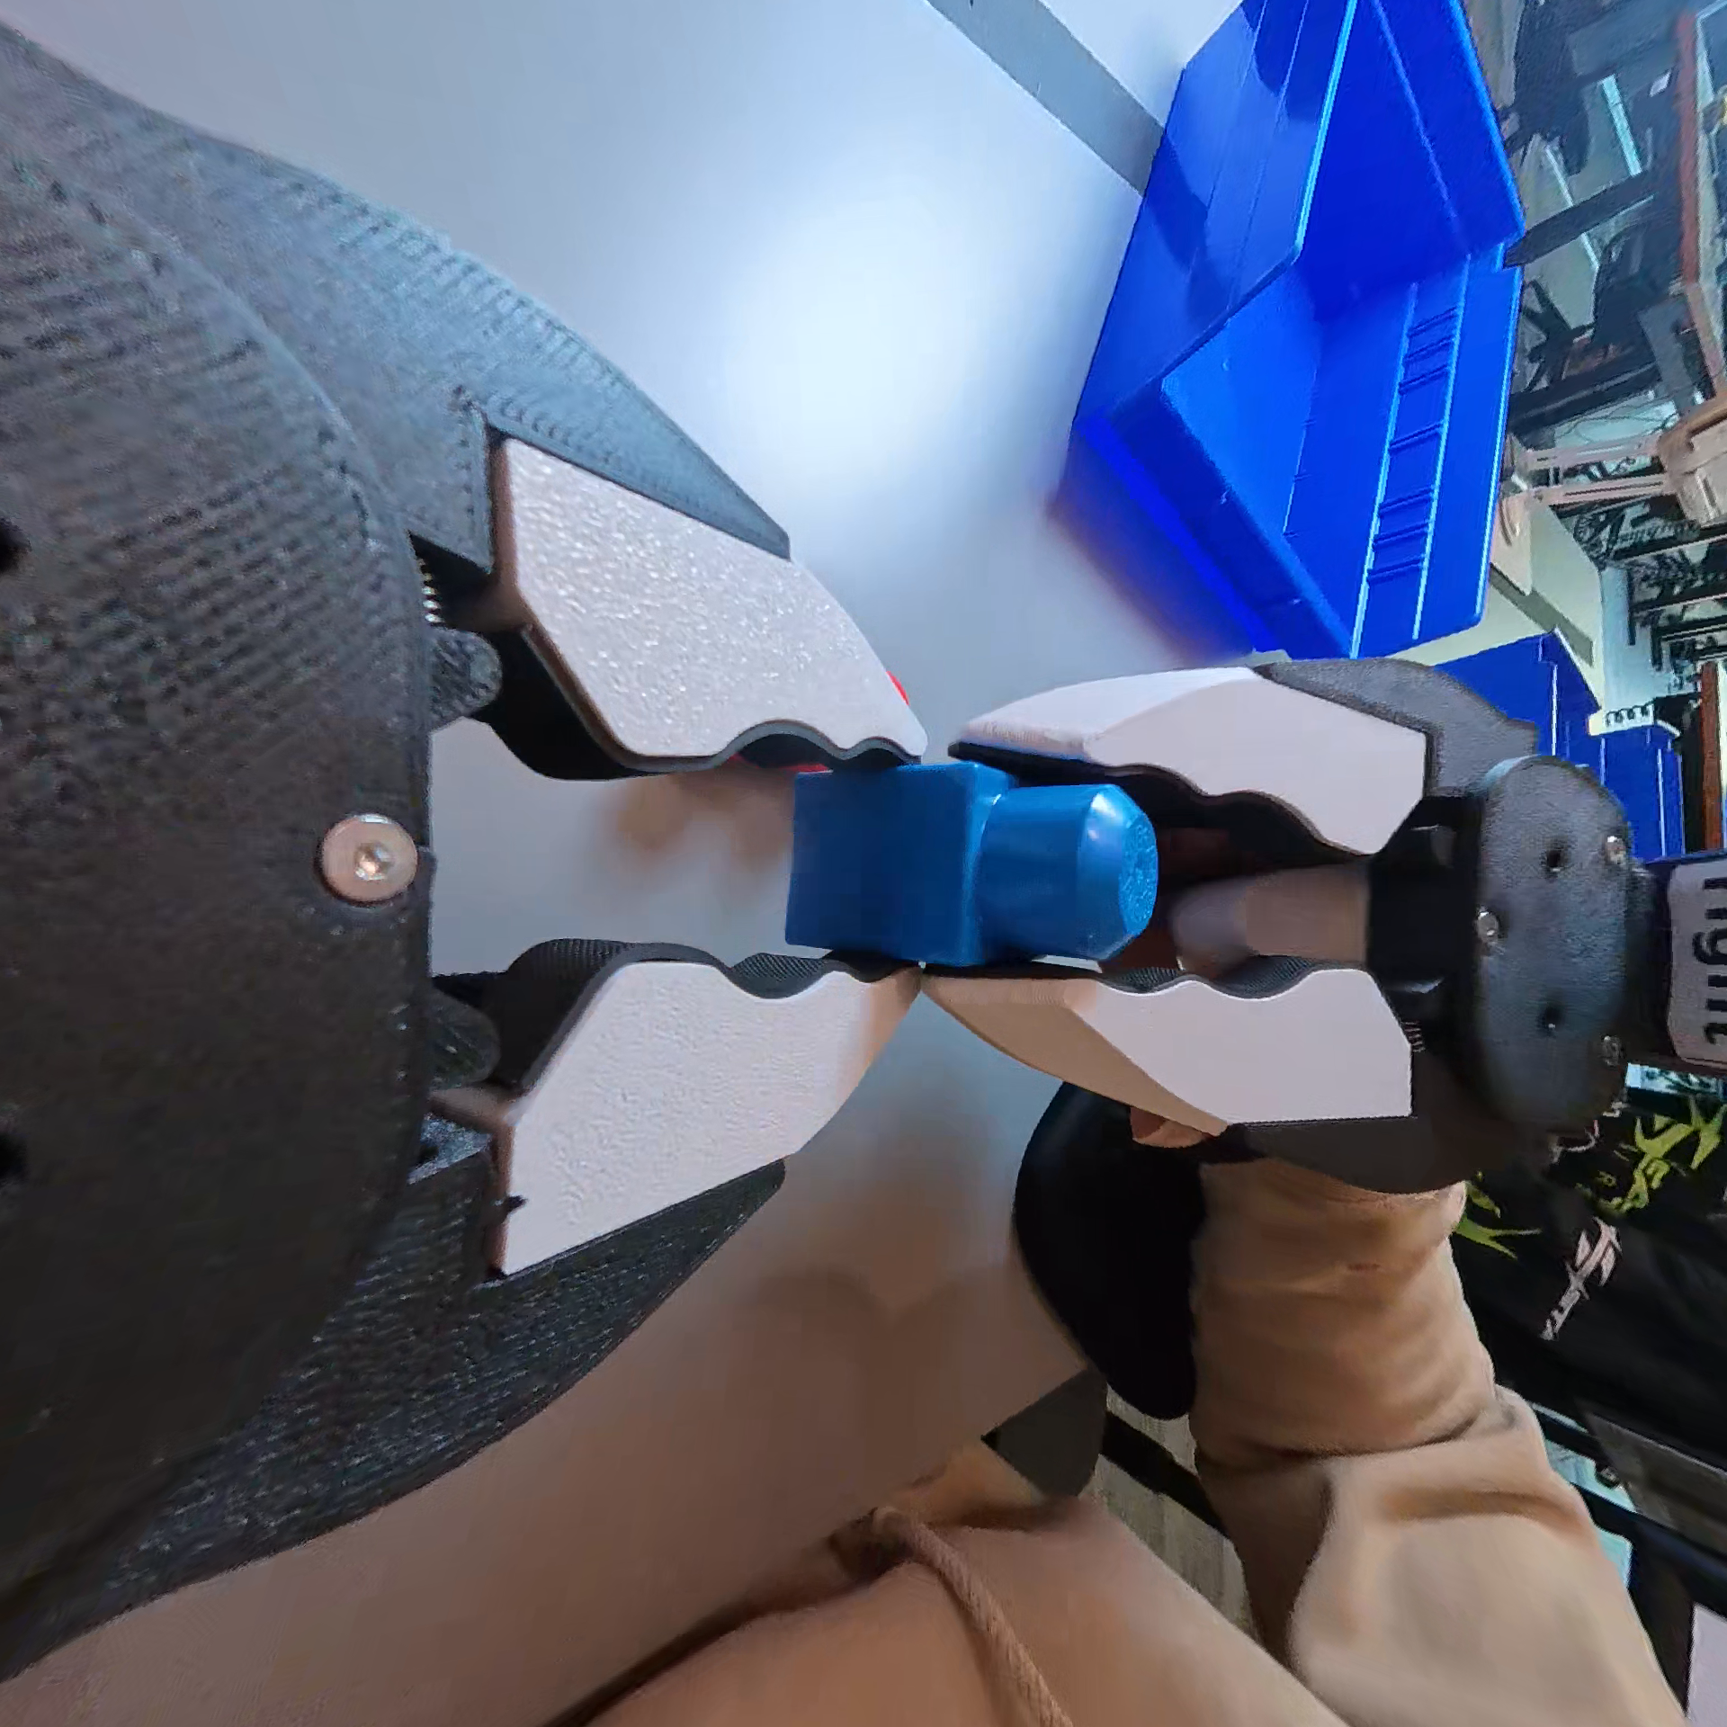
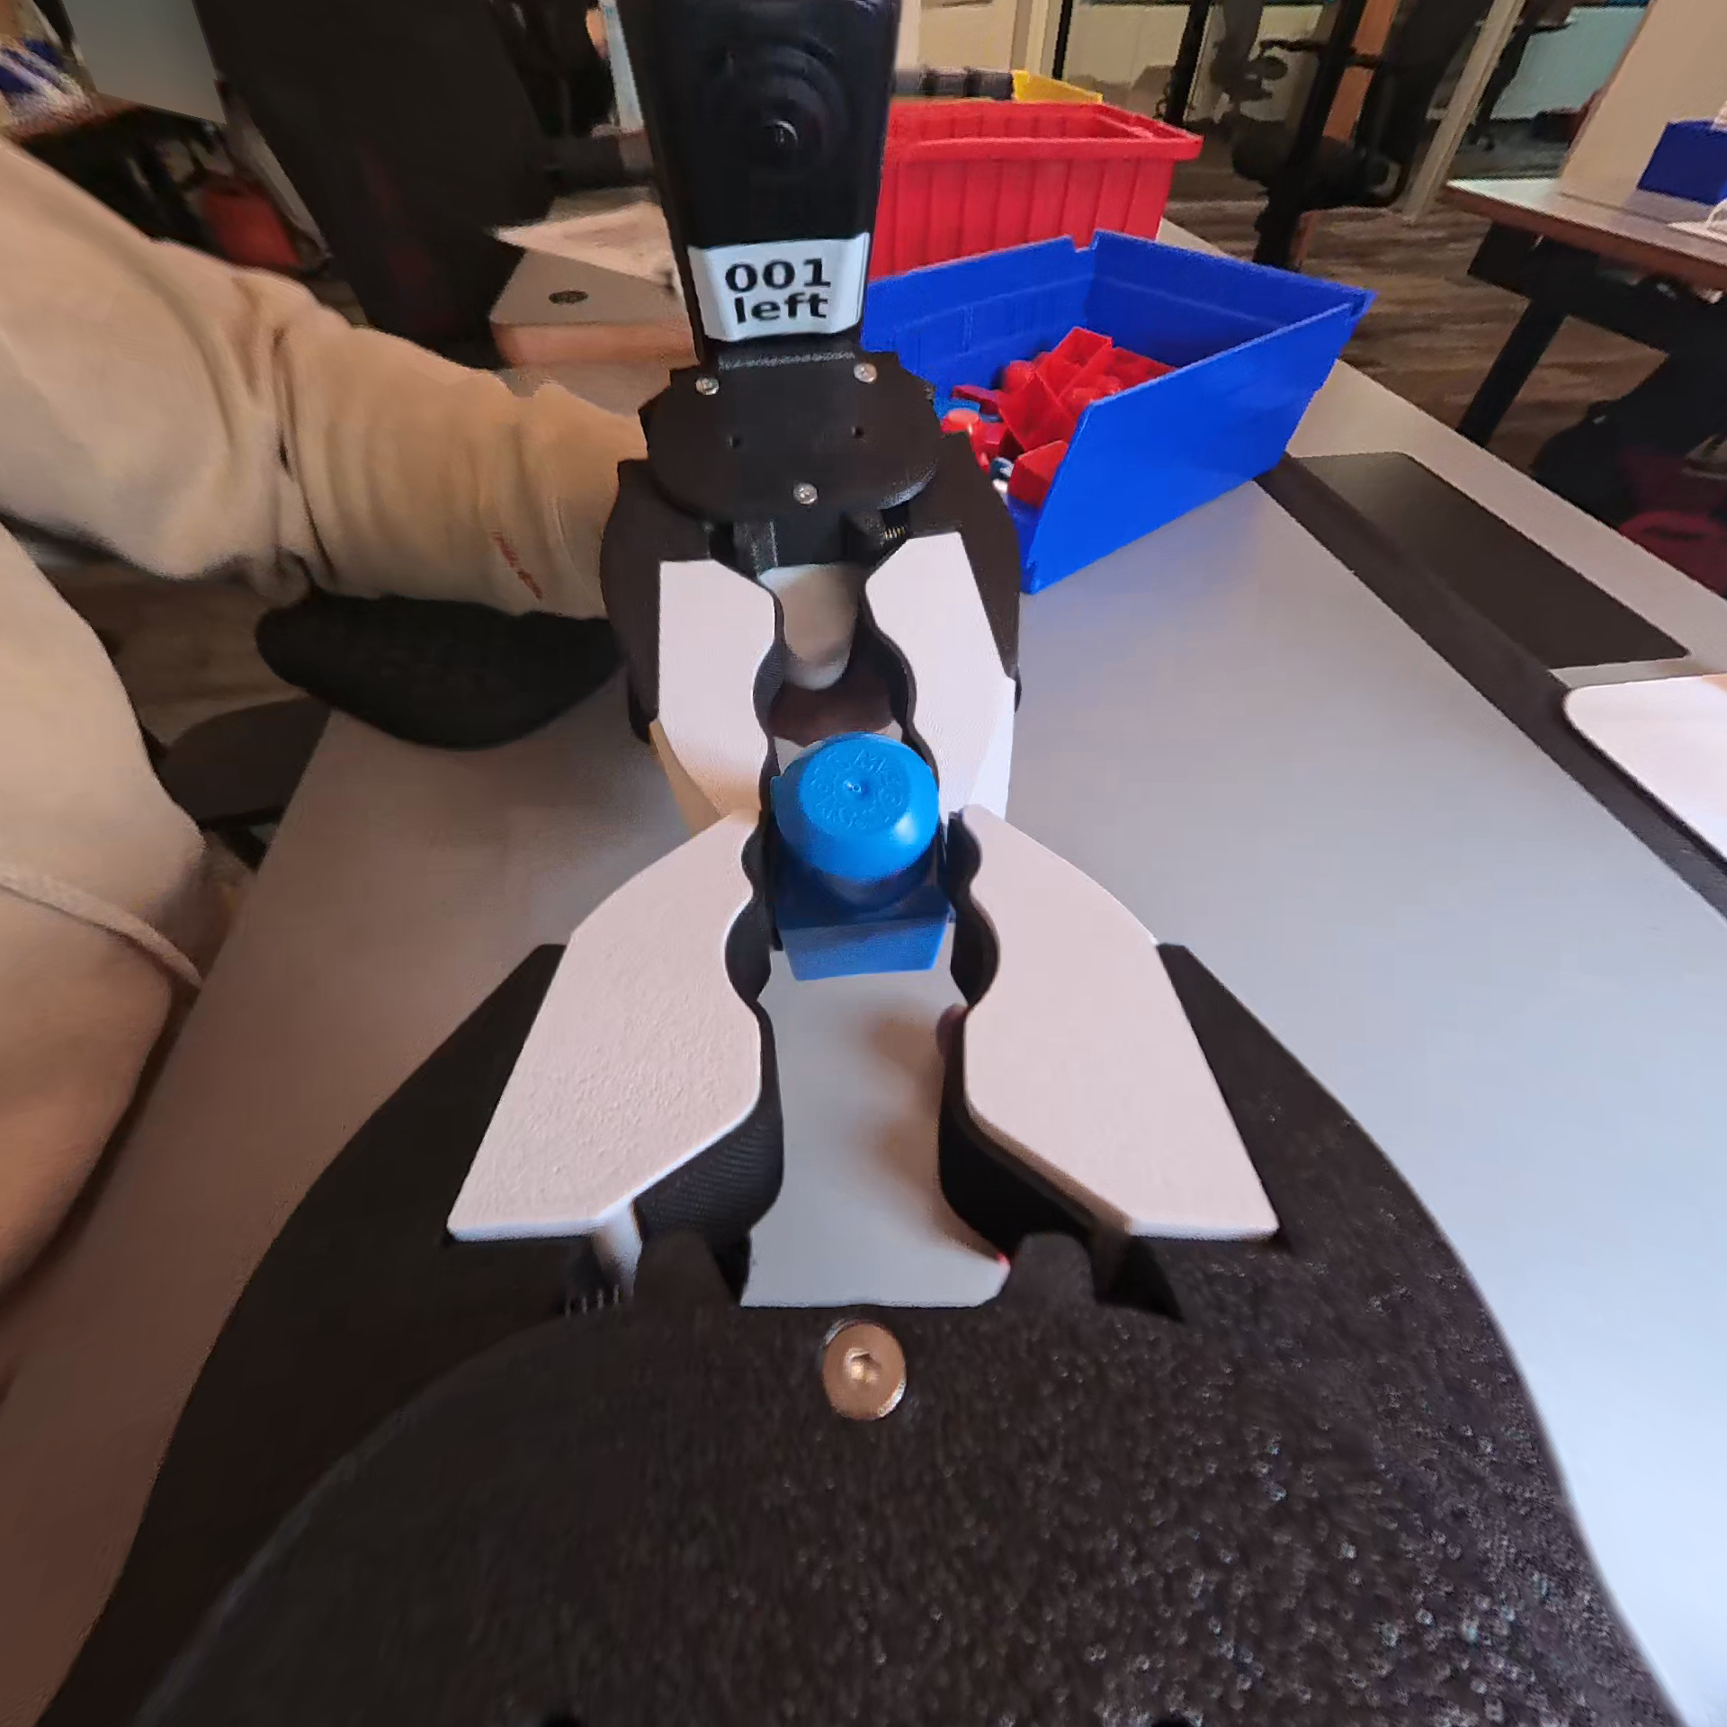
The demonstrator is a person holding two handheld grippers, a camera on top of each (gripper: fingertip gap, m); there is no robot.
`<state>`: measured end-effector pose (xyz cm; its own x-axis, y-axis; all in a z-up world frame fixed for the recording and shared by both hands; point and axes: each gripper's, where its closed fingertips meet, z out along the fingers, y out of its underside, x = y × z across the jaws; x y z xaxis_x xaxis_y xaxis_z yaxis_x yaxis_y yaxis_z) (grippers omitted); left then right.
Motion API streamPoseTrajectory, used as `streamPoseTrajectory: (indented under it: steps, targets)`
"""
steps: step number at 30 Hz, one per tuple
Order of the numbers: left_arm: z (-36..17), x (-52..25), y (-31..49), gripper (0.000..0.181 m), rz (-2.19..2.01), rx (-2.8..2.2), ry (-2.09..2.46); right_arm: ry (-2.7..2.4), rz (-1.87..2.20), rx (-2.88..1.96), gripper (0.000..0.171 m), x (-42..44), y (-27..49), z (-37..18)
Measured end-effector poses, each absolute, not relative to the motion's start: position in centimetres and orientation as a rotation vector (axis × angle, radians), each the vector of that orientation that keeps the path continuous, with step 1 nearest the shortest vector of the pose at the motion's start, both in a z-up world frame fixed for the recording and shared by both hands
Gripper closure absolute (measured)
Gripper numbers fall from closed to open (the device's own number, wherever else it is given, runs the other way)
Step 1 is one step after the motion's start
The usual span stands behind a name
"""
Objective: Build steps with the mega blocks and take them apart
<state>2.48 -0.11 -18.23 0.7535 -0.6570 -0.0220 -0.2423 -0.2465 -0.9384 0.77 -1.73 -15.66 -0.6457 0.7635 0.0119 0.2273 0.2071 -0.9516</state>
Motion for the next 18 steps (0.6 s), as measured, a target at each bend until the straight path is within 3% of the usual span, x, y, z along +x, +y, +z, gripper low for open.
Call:
streamPoseTrajectory:
  steps: [5, 10, 13, 15, 16, 18]
  targets:
    - [-21.3, -0.3, 0.8, 0.128, -0.337, -1.973, 0.646, -2.092, 1.243, -0.944, 0.136, 2.3, 2.6, -15.9]
    - [-25.8, -1.1, 1.9, 0.122, -0.273, -2.144, 0.677, -2.226, 0.896, -1.140, 0.136, 4.1, 10.0, -21.7]
    - [-27.2, -0.8, 3.3, 0.123, -0.189, -2.192, 0.750, -2.250, 0.893, -1.159, 0.136, 3.8, 10.6, -24.1]
    - [-27.3, -0.7, 3.9, 0.143, -0.171, -2.201, 0.759, -2.262, 0.890, -1.155, 0.135, 3.6, 10.6, -24.8]
    - [-27.2, -0.9, 4.1, 0.145, -0.143, -2.204, 0.765, -2.263, 0.881, -1.157, 0.135, 3.5, 10.7, -25.0]
    - [-26.5, -1.1, 3.8, 0.145, -0.145, -2.202, 0.760, -2.260, 0.868, -1.171, 0.122, 3.6, 10.8, -25.1]
